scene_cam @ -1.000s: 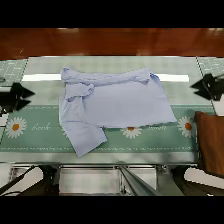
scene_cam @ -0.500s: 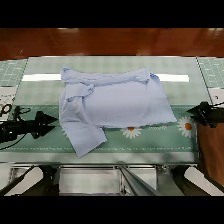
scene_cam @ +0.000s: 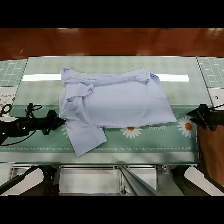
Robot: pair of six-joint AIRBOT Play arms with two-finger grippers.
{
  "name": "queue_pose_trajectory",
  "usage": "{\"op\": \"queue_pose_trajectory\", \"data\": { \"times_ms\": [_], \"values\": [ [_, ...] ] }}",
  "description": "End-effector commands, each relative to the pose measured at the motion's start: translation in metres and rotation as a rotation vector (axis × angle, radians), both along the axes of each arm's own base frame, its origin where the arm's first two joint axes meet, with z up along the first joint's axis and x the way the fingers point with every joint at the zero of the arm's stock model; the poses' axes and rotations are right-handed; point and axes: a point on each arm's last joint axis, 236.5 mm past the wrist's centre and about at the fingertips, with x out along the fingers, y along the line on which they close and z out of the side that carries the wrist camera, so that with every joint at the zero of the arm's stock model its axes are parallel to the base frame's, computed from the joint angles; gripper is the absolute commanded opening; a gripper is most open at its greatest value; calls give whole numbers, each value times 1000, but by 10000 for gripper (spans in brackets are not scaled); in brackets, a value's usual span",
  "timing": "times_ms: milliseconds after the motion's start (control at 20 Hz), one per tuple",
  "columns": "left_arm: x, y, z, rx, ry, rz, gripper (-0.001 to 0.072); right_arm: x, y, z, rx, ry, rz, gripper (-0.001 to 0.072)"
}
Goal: Fold the shirts.
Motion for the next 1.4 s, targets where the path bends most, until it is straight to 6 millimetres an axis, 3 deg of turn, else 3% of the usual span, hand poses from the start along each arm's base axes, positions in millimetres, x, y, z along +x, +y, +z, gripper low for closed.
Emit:
{"op": "queue_pose_trajectory", "data": {
  "times_ms": [0, 150, 450, 600, 650, 700, 750, 850, 900, 950, 1050, 1100, 1200, 1250, 1350],
  "values": [
    [9, -1, 4, 15, -33, -13, 17, -19, 11, -15, 54, 107, 19, 411],
    [11, 0, 5, 19, -40, -16, 17, -17, 33, -30, 143, 146, 70, 411],
    [11, 1, 5, 20, -41, -14, 17, 25, 68, -54, 214, 115, 109, 411],
    [11, 0, 5, 19, -41, -16, 17, 62, 78, -49, 216, 57, 113, 367],
    [11, 0, 5, 17, -40, -18, 17, 70, 81, -46, 216, 44, 125, 291],
    [11, -1, 6, 15, -41, -19, 17, 77, 87, -41, 219, 29, 161, 77],
    [14, 0, 10, 19, -56, -24, 17, 83, 95, -31, 220, -7, 214, 22],
    [34, 5, 39, 37, -140, -39, 16, 96, 108, 1, 233, -53, 318, 22],
    [51, 8, 66, 49, -216, -47, 17, 107, 110, 26, 219, -96, 369, 21],
    [74, 12, 108, 60, -328, -40, 16, 121, 108, 58, 193, -160, 390, 21],
    [112, 18, 216, 98, -601, -24, 16, 156, 98, 148, 70, -361, 405, 21],
    [122, 21, 273, 135, -732, -24, 16, 170, 92, 204, -7, -479, 399, 21],
    [123, 21, 390, 237, -987, -41, 16, 177, 83, 315, -178, -712, 390, 21],
    [116, 19, 446, 289, -1109, -49, 16, 169, 78, 368, -276, -814, 378, 21],
    [92, 13, 535, 394, -1299, -57, 16, 138, 86, 455, -400, -997, 370, 21]
  ]
}}
